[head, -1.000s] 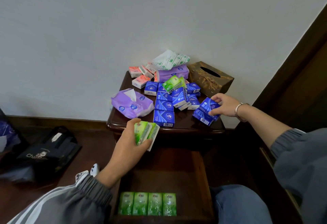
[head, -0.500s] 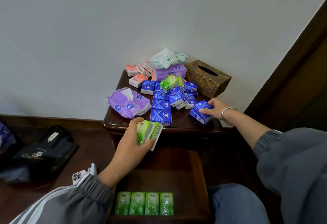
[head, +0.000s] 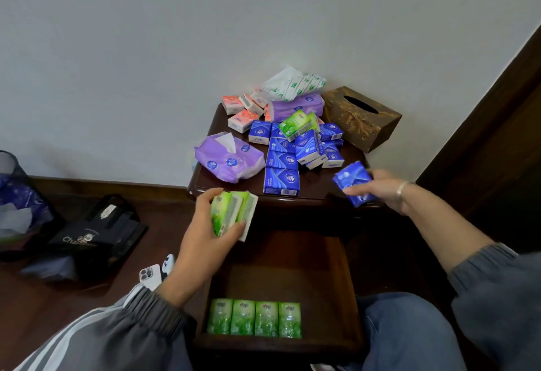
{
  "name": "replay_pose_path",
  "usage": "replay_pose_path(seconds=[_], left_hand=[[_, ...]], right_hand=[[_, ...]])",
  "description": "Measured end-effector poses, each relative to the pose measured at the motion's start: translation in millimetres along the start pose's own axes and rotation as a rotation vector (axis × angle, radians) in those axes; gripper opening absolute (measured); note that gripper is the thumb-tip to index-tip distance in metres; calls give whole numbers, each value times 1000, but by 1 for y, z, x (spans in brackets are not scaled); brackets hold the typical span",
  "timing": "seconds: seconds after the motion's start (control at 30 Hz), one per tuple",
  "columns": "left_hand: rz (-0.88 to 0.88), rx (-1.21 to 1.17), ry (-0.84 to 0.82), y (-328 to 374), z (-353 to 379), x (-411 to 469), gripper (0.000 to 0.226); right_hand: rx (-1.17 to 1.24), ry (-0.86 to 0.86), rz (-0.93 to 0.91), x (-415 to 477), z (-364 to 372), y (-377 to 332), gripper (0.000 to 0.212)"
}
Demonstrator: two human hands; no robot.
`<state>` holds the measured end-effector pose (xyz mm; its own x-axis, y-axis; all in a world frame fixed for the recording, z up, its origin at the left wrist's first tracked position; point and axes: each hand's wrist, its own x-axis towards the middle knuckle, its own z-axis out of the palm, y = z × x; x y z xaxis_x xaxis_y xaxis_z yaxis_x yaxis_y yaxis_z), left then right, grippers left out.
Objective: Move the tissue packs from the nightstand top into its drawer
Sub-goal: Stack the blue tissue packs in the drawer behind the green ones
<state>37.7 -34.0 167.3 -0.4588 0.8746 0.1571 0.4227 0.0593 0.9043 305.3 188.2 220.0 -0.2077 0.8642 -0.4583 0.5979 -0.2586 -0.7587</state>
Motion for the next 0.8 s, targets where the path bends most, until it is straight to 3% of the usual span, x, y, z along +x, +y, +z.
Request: replay_pose_path(seconds=[0.1, 0.23, 0.4, 0.53, 0.8], left_hand=[[-82, -46, 172, -29, -20, -7, 62], [-299, -32, 287, -74, -23, -15, 69], [-471, -6, 298, -110, -11, -14, 74], [-518, -51, 339, -126, -17, -7, 72], [-528, -86, 295, -138, -14, 3, 70]], right_hand=[[328, -285, -55, -50, 16, 31, 67], [426, -588, 94, -75, 91, 77, 41], [285, -460, 273, -36, 211, 101, 22], [254, -301, 261, 5, 272, 96, 50], [118, -259, 251, 41, 329, 119, 52]])
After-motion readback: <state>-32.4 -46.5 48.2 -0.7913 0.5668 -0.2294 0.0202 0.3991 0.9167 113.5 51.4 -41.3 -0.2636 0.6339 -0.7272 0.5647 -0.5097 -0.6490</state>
